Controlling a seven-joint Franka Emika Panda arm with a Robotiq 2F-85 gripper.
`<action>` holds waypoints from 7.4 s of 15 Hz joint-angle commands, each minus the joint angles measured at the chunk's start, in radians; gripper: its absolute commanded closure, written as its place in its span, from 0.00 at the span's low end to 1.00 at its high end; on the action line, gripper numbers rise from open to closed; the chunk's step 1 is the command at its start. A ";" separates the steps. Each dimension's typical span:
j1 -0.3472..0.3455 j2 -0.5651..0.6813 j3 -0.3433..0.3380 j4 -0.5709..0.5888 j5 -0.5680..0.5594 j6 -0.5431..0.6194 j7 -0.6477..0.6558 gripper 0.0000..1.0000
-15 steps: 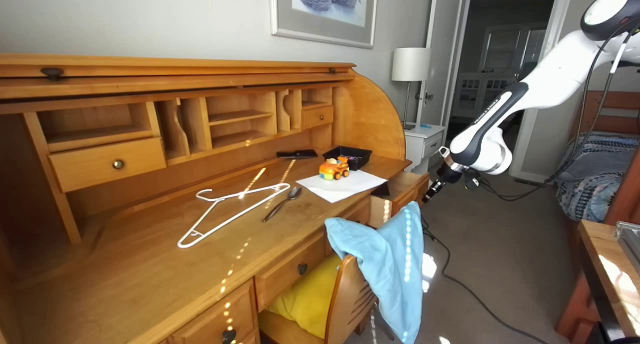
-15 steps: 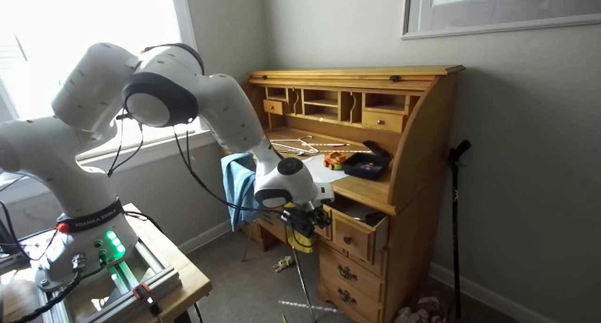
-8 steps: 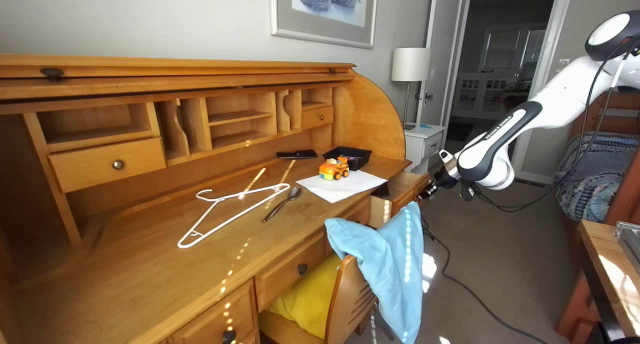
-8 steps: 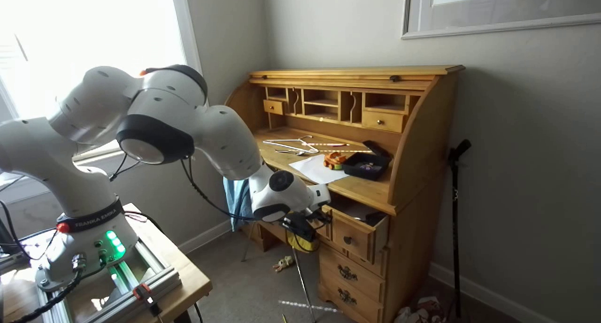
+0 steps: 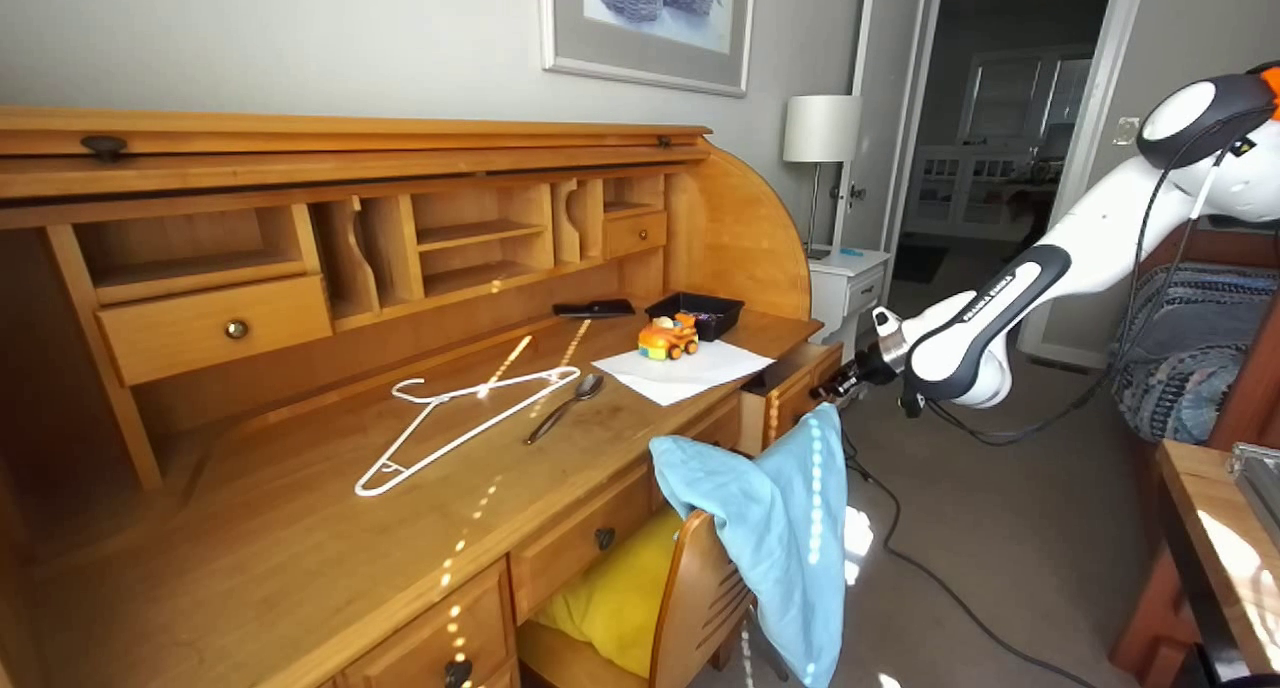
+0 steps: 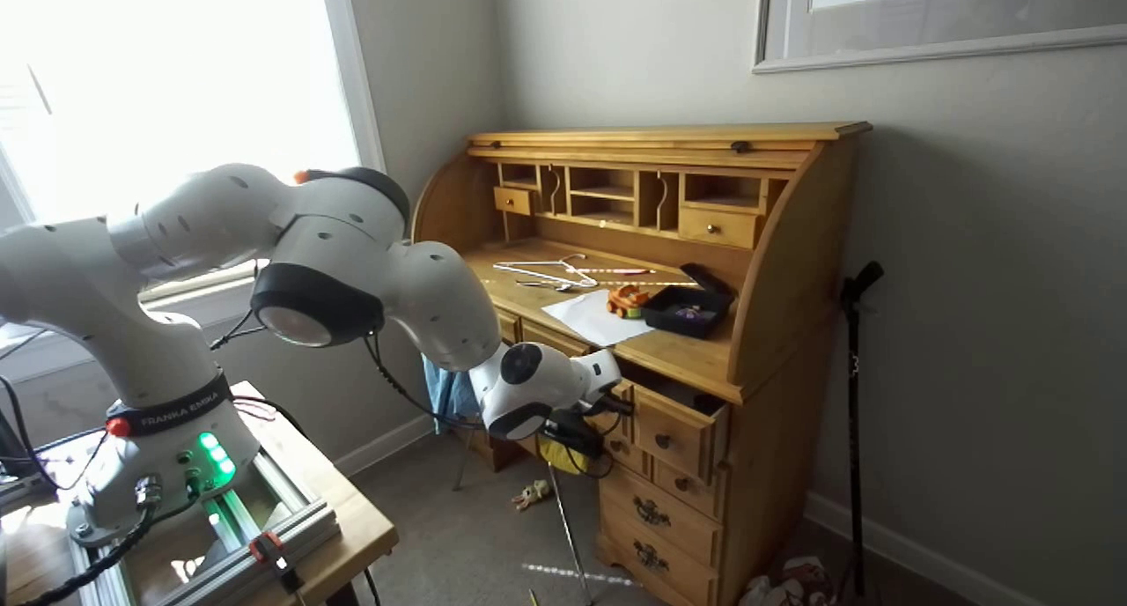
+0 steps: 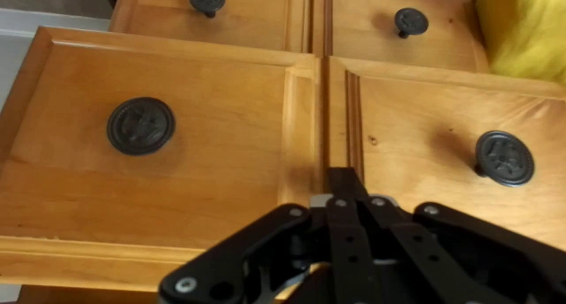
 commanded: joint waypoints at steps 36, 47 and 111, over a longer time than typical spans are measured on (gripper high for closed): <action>-0.019 -0.429 0.030 0.007 0.454 -1.239 0.051 1.00; 0.333 -0.609 -0.263 -0.024 0.701 -1.055 0.180 1.00; 0.525 -0.400 -0.232 0.485 1.011 -1.074 -0.013 0.00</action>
